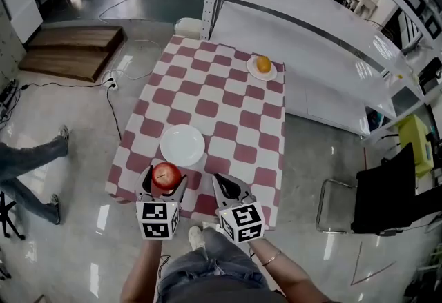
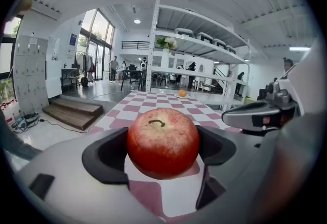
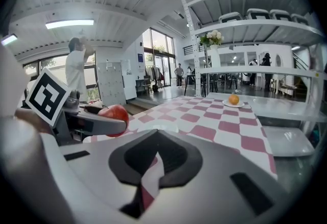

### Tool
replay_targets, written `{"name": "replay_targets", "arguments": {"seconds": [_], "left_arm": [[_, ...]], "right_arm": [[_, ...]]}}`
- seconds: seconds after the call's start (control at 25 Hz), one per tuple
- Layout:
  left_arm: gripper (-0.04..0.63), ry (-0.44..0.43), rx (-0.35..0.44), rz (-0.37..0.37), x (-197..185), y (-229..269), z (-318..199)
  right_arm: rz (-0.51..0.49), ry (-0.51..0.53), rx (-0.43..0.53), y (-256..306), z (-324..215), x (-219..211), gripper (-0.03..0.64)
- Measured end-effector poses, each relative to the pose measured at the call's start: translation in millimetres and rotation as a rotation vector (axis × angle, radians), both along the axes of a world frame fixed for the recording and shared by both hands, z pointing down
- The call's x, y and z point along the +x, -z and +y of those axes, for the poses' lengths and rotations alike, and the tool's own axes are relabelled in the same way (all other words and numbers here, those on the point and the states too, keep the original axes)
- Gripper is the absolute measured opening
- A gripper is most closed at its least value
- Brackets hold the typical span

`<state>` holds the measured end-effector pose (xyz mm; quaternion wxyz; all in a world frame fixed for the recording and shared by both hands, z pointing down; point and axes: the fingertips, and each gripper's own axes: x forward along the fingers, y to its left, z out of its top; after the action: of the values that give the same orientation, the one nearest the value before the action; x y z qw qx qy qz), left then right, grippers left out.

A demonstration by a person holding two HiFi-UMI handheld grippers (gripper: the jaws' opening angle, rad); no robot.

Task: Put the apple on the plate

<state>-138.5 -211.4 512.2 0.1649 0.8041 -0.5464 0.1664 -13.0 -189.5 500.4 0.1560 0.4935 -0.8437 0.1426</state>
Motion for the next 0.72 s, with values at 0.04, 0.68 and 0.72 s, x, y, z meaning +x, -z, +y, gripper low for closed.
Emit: {"name": "replay_targets", "arguments": {"seconds": [0.04, 0.68, 0.72], "left_arm": [[0.417, -0.001, 0.000, -0.002, 1.1, -1.4, -4.1], [0.417, 0.016, -0.037, -0.020, 16.8, -29.6, -65.7], [0.417, 0.017, -0.037, -0.021, 17.6, -30.1, -69.1]], "right_arm": [[0.000, 0.002, -0.001, -1.0, -3.8, -0.1, 0.011], [0.009, 0.035, -0.037, -20.9, -58.7, 2.7, 0.011], [0.009, 0.037, -0.040, -21.9, -61.1, 2.9, 0.011]]}}
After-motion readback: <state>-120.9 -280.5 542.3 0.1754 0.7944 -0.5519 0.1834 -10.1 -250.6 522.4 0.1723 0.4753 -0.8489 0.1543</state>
